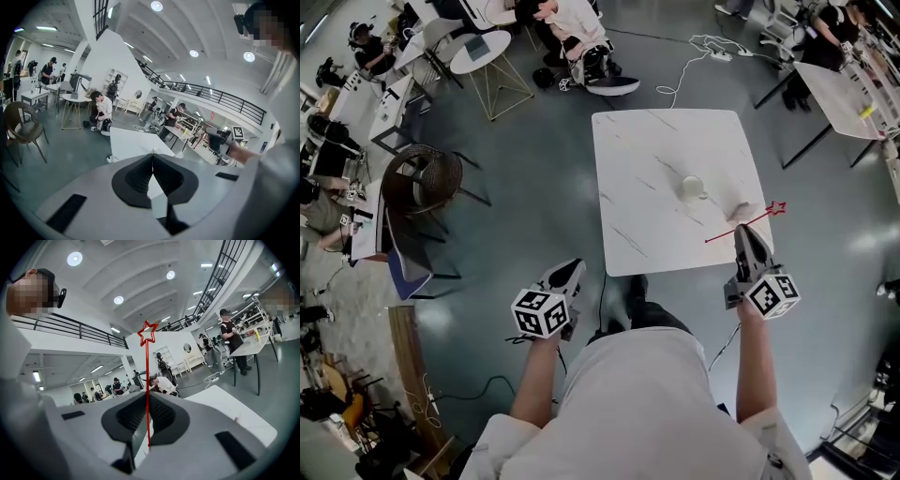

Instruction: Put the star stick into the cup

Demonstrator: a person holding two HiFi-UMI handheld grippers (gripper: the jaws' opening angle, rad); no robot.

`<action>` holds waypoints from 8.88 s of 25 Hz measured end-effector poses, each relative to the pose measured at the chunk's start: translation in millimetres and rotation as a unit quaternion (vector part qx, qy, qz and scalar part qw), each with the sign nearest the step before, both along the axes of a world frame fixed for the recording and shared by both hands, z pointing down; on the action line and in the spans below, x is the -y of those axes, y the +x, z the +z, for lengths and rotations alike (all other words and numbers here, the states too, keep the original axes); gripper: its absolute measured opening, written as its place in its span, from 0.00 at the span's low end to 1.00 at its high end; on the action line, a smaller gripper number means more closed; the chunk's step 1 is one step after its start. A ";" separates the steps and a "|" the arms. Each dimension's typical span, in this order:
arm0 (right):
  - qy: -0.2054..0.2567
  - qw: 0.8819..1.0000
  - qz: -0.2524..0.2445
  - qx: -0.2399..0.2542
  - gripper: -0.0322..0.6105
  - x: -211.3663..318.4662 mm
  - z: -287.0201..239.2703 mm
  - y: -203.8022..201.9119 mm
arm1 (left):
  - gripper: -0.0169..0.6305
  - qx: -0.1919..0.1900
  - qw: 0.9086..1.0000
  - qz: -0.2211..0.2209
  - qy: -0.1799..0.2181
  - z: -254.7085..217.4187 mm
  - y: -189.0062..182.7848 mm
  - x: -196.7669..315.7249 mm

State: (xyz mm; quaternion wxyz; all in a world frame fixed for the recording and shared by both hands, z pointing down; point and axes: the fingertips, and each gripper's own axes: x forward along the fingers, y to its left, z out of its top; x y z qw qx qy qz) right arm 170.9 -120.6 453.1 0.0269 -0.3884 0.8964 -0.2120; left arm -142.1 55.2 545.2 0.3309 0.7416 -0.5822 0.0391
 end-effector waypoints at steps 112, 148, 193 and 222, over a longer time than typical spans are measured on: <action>-0.157 0.966 0.123 -0.164 0.11 222.0 228.2 -35.2 | 0.05 -0.007 0.982 0.161 -0.104 100.0 -23.4 258.8; -0.100 0.975 0.184 -0.071 0.10 30.1 84.1 24.3 | 0.05 0.006 0.975 0.222 0.006 18.2 0.1 178.1; -0.021 0.979 0.182 -0.085 0.09 -89.4 51.6 -16.2 | 0.05 0.011 0.967 0.247 0.063 -31.0 -8.9 90.5; -0.013 0.978 0.184 -0.100 0.09 -77.0 45.4 -20.1 | 0.05 0.003 0.964 0.258 0.064 -28.2 -7.5 105.2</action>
